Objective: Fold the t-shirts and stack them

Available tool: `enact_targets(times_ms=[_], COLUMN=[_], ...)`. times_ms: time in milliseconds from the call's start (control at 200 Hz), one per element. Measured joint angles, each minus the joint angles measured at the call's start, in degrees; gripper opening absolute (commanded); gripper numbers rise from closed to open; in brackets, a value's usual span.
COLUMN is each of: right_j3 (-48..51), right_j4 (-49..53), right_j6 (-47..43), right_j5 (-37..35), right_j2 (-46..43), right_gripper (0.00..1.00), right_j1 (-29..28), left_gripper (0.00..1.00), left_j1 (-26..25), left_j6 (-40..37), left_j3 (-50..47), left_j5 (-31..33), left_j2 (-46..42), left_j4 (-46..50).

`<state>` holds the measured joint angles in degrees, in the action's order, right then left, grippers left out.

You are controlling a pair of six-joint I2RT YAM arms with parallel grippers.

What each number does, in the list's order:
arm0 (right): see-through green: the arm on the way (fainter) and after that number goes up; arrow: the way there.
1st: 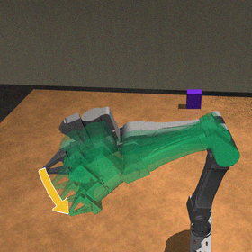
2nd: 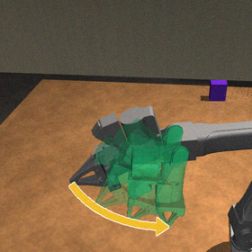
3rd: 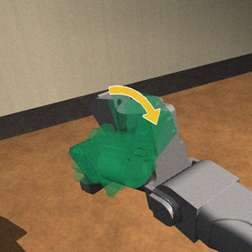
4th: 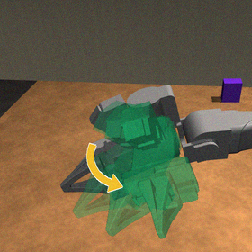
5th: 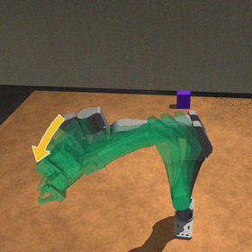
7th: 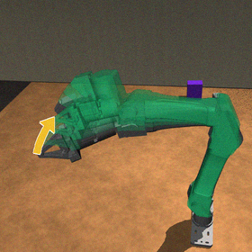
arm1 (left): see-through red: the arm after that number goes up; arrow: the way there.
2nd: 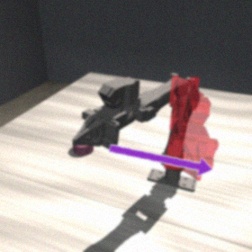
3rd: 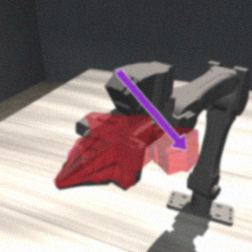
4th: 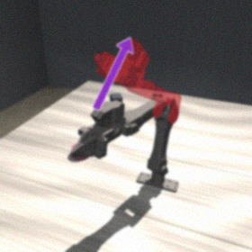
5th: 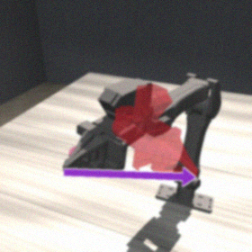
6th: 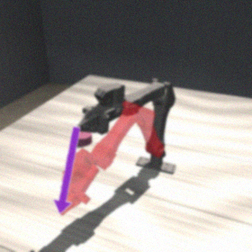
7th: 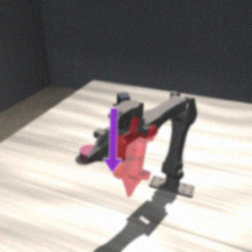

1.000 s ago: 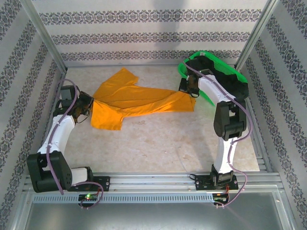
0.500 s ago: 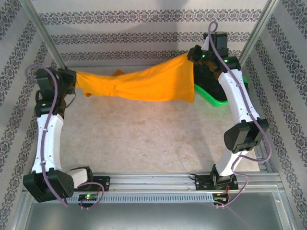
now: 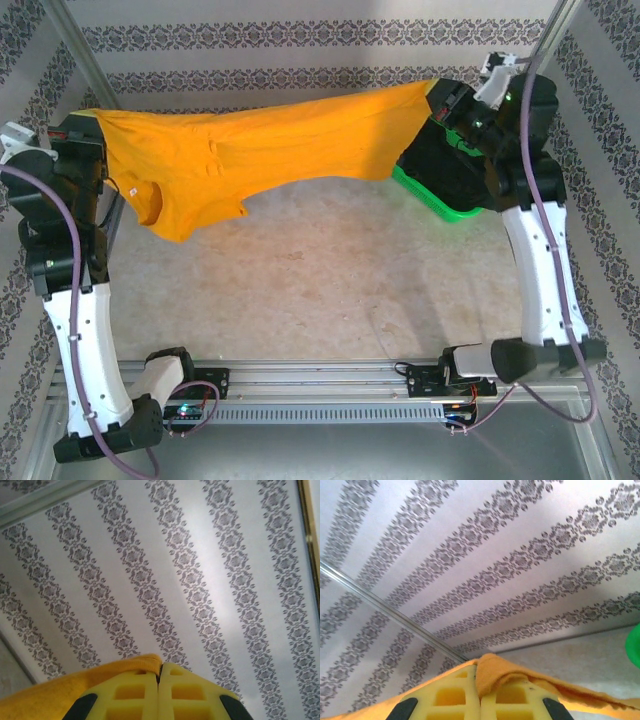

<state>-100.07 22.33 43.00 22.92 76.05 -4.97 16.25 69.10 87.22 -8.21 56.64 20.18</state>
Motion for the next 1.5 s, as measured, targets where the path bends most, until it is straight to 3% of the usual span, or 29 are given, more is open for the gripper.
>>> enact_targets(times_ms=[205,400,560,804,979,1054,1144,1304,1429,1499], right_j3=[-0.72,-8.76,-23.54,-54.45,-58.73,-53.62,-38.73,-3.39,19.5,28.85], right_j4=[-4.94,-4.81,-1.7,2.95,2.56,2.43,1.73,-1.09,-2.01,-1.7], right_j6=[1.81,1.92,2.54,6.86,10.75,10.86,10.27,8.83,7.98,7.5], right_j5=[0.87,2.58,4.11,4.85,4.9,4.92,3.87,0.04,-2.47,-4.02], right_j2=[5.29,22.97,38.1,54.23,52.81,48.87,39.67,19.65,11.13,10.97], right_gripper=[0.0,0.0,0.0,0.0,0.0,0.0,0.0,0.0,0.0,0.24], right_j1=[-2.21,-5.55,-6.6,-5.75,-2.45,-1.33,-0.85,-2.14,-3.54,-3.78], left_gripper=[0.0,0.0,0.0,0.0,0.0,0.0,0.0,0.0,0.0,0.19], left_j1=[0.0,0.07,1.25,4.98,7.91,8.26,8.22,8.24,7.93,6.91], left_j6=[0.2,-1.14,-2.12,-2.64,-2.71,-2.93,-3.1,-2.82,-1.6,-1.31], left_j3=[-1.05,-3.15,-1.99,18.67,31.63,32.11,25.66,-1.46,-23.26,-33.9], left_j5=[-1.46,-4.94,-8.39,-13.55,-14.45,-14.14,-13.7,-9.09,-8.35,-8.63], left_j2=[5.25,19.1,28.74,40.06,39.3,36.0,28.63,8.63,-1.07,-2.62], left_j4=[-0.07,-0.11,-0.35,-0.02,0.92,2.4,3.89,7.13,9.16,9.44])
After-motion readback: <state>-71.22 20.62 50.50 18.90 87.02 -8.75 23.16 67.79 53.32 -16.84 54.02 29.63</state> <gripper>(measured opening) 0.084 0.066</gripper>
